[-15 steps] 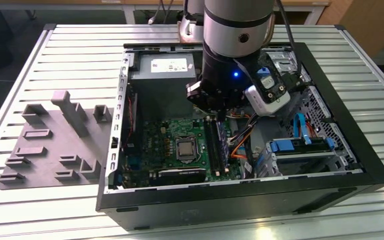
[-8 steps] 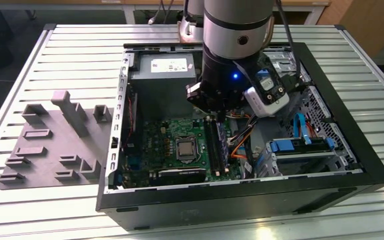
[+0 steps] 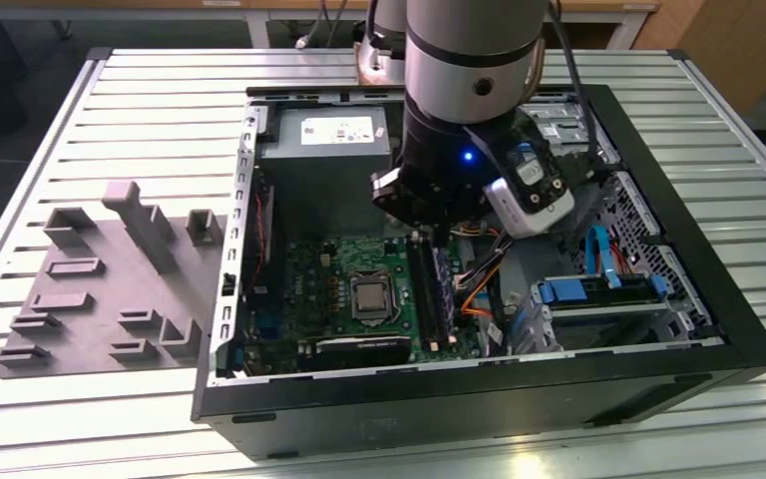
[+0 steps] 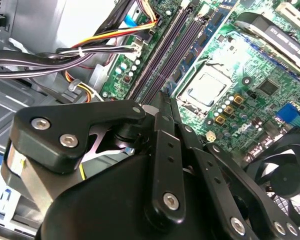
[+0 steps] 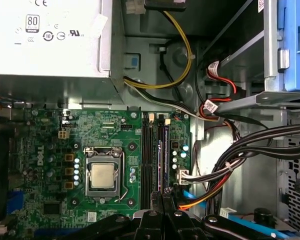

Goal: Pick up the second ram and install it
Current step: 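Insert the second ram into the second slot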

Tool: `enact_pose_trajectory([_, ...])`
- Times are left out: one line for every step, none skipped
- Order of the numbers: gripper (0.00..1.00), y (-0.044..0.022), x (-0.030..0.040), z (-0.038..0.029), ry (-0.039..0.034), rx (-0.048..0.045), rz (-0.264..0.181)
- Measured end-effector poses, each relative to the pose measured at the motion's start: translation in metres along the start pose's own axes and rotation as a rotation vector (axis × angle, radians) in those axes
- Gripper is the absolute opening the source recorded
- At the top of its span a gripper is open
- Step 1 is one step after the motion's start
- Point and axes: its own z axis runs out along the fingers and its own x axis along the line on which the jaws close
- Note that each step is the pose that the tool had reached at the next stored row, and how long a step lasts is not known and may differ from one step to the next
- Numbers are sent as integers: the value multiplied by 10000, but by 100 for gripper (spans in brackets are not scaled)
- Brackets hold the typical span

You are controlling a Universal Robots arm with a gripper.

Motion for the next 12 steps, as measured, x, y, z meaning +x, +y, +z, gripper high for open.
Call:
enact_pose_trajectory([11, 0, 0, 4, 0, 1, 3])
enact_pose_trajectory([11, 1, 0, 8, 0, 3, 5])
enact_pose_trajectory([11, 2, 1, 13, 0, 2, 8])
enact_pose_trajectory([11, 5, 1, 18, 0, 2, 10])
enact_pose_trajectory([11, 9, 2, 24, -1, 0, 13])
enact_pose_trajectory([11, 14, 2, 30, -1, 1, 16])
enact_pose_trajectory([11, 19, 2, 35, -1, 1, 18])
enact_pose_trajectory([11, 24, 3, 41, -1, 1, 21])
enact_pose_trajectory([11, 29, 4, 47, -2, 1, 26])
enact_pose_trajectory([11, 33, 5, 55, -2, 0, 30])
enact_pose_trajectory([11, 36, 7, 64, -2, 2, 36])
enact_pose_trajectory([11, 38, 10, 73, -2, 2, 42])
